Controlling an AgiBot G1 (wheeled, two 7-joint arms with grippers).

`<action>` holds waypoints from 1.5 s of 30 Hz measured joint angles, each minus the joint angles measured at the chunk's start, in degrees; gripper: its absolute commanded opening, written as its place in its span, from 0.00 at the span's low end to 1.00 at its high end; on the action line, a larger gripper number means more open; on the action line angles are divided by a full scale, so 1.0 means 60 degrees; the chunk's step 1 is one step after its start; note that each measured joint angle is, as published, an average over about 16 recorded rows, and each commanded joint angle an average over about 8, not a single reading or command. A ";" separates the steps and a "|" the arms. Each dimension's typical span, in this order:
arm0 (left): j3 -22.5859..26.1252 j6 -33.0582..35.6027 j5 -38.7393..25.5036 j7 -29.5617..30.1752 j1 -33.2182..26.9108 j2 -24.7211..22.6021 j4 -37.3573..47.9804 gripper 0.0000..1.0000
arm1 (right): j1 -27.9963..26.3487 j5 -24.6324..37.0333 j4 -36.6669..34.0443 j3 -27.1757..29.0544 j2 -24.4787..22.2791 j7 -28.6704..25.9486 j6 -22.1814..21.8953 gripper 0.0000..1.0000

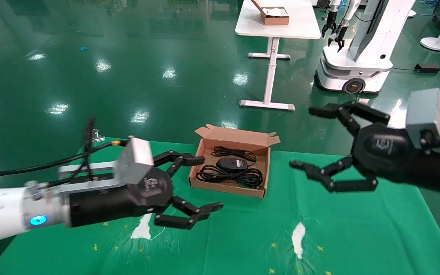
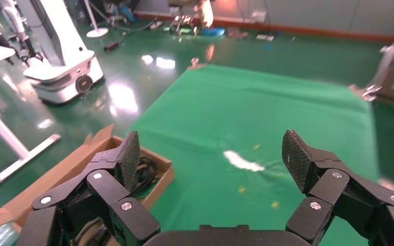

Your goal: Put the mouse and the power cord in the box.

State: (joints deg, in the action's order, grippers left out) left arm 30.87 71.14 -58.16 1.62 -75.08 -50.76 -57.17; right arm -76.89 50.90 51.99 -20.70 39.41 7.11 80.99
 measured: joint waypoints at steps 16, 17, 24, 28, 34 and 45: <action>-0.1802 0.1766 0.1978 0.1108 0.1640 0.1910 -0.1991 1.00 | 0.1987 -0.1173 0.2798 0.0607 -0.0569 -0.2315 0.0610 1.00; -0.1906 0.1869 0.2092 0.1171 0.1734 0.2020 -0.2107 1.00 | 0.2088 -0.1231 0.2943 0.0637 -0.0597 -0.2425 0.0641 1.00; -0.2444 0.2399 0.2691 0.1484 0.2225 0.2591 -0.2704 1.00 | 0.2557 -0.1507 0.3617 0.0779 -0.0728 -0.2924 0.0783 1.00; -0.2577 0.2530 0.2841 0.1558 0.2347 0.2730 -0.2851 1.00 | 0.2638 -0.1559 0.3736 0.0803 -0.0750 -0.3000 0.0807 1.00; -0.2601 0.2552 0.2871 0.1566 0.2370 0.2755 -0.2876 1.00 | 0.2641 -0.1567 0.3737 0.0806 -0.0752 -0.3000 0.0807 1.00; -0.2510 0.2455 0.2762 0.1527 0.2285 0.2658 -0.2769 1.00 | 0.2592 -0.1539 0.3651 0.0793 -0.0743 -0.2987 0.0796 1.00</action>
State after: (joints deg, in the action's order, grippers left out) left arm 15.81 85.87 -41.59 10.78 -61.37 -34.81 -73.78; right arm -61.34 41.67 73.90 -15.95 34.95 -10.81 85.76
